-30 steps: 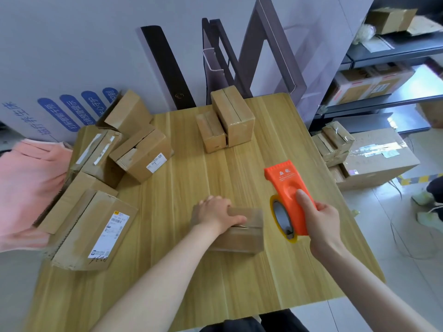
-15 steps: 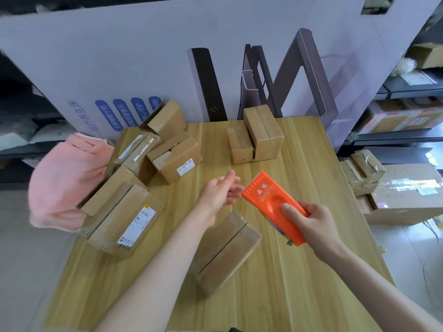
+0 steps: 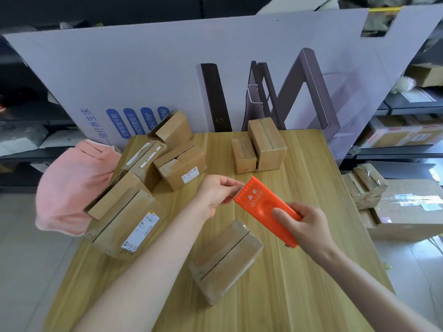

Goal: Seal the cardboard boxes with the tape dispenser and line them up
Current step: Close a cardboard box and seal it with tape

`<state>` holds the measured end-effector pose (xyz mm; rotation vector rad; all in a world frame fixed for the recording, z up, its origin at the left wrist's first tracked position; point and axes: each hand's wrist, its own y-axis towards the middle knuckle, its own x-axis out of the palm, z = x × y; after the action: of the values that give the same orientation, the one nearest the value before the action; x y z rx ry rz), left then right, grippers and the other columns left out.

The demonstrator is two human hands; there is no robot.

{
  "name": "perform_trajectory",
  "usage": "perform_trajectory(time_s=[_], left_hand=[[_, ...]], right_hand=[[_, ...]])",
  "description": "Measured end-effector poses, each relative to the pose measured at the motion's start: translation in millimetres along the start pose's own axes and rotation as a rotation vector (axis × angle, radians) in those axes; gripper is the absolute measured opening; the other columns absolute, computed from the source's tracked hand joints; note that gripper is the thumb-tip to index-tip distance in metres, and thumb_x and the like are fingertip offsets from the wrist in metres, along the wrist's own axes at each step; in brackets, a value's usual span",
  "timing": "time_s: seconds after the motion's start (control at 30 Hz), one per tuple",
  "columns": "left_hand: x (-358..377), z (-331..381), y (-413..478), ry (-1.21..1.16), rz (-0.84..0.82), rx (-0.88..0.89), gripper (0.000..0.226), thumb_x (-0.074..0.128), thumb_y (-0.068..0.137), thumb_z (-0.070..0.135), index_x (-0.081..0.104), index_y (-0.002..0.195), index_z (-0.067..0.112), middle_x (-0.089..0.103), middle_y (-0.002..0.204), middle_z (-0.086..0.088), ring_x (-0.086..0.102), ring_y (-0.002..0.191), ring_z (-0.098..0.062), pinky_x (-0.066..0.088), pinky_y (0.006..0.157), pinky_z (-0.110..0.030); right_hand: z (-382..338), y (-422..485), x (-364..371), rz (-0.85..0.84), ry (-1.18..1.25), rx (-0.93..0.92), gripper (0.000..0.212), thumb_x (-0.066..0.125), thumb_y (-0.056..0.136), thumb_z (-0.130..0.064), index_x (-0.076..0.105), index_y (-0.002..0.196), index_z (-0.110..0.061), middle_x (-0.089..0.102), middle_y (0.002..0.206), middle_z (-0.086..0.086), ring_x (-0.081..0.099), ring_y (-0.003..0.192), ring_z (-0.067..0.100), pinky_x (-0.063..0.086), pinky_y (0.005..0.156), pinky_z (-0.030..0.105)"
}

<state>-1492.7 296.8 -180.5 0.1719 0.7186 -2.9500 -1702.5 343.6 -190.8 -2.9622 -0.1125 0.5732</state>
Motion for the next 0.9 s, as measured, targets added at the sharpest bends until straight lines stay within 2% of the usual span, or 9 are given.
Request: perform_trajectory(time_s=[0.07, 0.17, 0.23, 0.3, 0.4, 0.5, 0.63, 0.77, 0.9], left_hand=[[1, 0, 6, 0.006, 0.039, -0.012, 0.011, 0.075, 0.08, 0.01, 0.068, 0.072, 0.013, 0.067, 0.061, 0.004, 0.059, 0.06, -0.008, 0.05, 0.063, -0.022], [2, -2, 16, 0.056, 0.086, -0.001, 0.017, 0.071, 0.082, 0.002, 0.065, 0.069, 0.011, 0.066, 0.067, -0.001, 0.061, 0.061, -0.01, 0.049, 0.054, -0.019], [6, -5, 21, 0.098, 0.104, 0.002, 0.023, 0.068, 0.083, -0.005, 0.063, 0.067, 0.011, 0.065, 0.066, -0.001, 0.06, 0.059, -0.01, 0.047, 0.052, -0.018], [12, -11, 27, 0.132, 0.116, -0.005, 0.025, 0.067, 0.08, -0.009, 0.065, 0.066, 0.011, 0.067, 0.067, -0.002, 0.06, 0.059, -0.012, 0.05, 0.056, -0.022], [8, -27, 38, 0.211, 0.197, -0.037, 0.017, 0.075, 0.076, 0.003, 0.068, 0.066, 0.014, 0.072, 0.073, -0.005, 0.061, 0.058, -0.013, 0.054, 0.067, -0.029], [-4, -47, 48, 0.245, 0.228, -0.093, 0.013, 0.076, 0.076, 0.005, 0.07, 0.068, 0.014, 0.073, 0.075, -0.006, 0.059, 0.057, -0.013, 0.053, 0.072, -0.032], [1, -72, 52, 0.314, 0.205, -0.135, 0.011, 0.077, 0.076, 0.007, 0.072, 0.07, 0.014, 0.073, 0.074, -0.002, 0.062, 0.061, -0.012, 0.057, 0.077, -0.035], [12, -89, 53, 0.373, 0.179, -0.144, 0.016, 0.078, 0.076, 0.009, 0.07, 0.066, 0.019, 0.073, 0.073, 0.0, 0.062, 0.062, -0.01, 0.057, 0.076, -0.031], [19, -97, 56, 0.449, 0.191, -0.126, 0.012, 0.077, 0.078, 0.014, 0.072, 0.069, 0.02, 0.072, 0.07, 0.001, 0.062, 0.06, -0.008, 0.052, 0.065, -0.023]], right_hand=[[0, 2, 5, 0.023, -0.051, -0.008, 0.02, 0.076, 0.077, -0.035, 0.073, 0.075, -0.016, 0.068, 0.062, 0.008, 0.065, 0.055, 0.029, 0.053, 0.05, 0.047], [-3, 3, 11, 0.044, -0.169, 0.002, 0.023, 0.074, 0.077, -0.039, 0.073, 0.075, -0.016, 0.069, 0.062, 0.001, 0.067, 0.06, 0.02, 0.055, 0.055, 0.04], [-3, 2, 14, 0.043, -0.199, 0.026, 0.026, 0.073, 0.076, -0.042, 0.072, 0.073, -0.016, 0.068, 0.061, 0.0, 0.066, 0.058, 0.019, 0.055, 0.054, 0.038], [1, 2, 12, 0.04, -0.212, 0.063, 0.029, 0.072, 0.076, -0.043, 0.07, 0.07, -0.015, 0.066, 0.058, 0.002, 0.066, 0.055, 0.022, 0.054, 0.052, 0.039], [17, -5, -1, 0.041, -0.256, 0.127, 0.031, 0.073, 0.076, -0.043, 0.069, 0.068, -0.013, 0.065, 0.055, 0.005, 0.065, 0.053, 0.027, 0.055, 0.051, 0.043], [37, -21, -18, 0.01, -0.266, 0.207, 0.029, 0.074, 0.075, -0.042, 0.071, 0.069, -0.013, 0.065, 0.054, 0.009, 0.063, 0.048, 0.031, 0.053, 0.045, 0.052], [59, -42, -29, -0.015, -0.24, 0.309, 0.019, 0.075, 0.075, -0.038, 0.072, 0.069, -0.021, 0.067, 0.055, 0.008, 0.064, 0.044, 0.029, 0.052, 0.041, 0.052], [75, -52, -30, -0.043, -0.252, 0.385, 0.019, 0.073, 0.078, -0.037, 0.071, 0.071, -0.02, 0.068, 0.057, 0.008, 0.065, 0.043, 0.027, 0.053, 0.043, 0.053], [90, -50, -24, -0.062, -0.256, 0.434, 0.022, 0.073, 0.08, -0.038, 0.072, 0.073, -0.017, 0.069, 0.057, 0.007, 0.065, 0.043, 0.026, 0.053, 0.043, 0.052]])
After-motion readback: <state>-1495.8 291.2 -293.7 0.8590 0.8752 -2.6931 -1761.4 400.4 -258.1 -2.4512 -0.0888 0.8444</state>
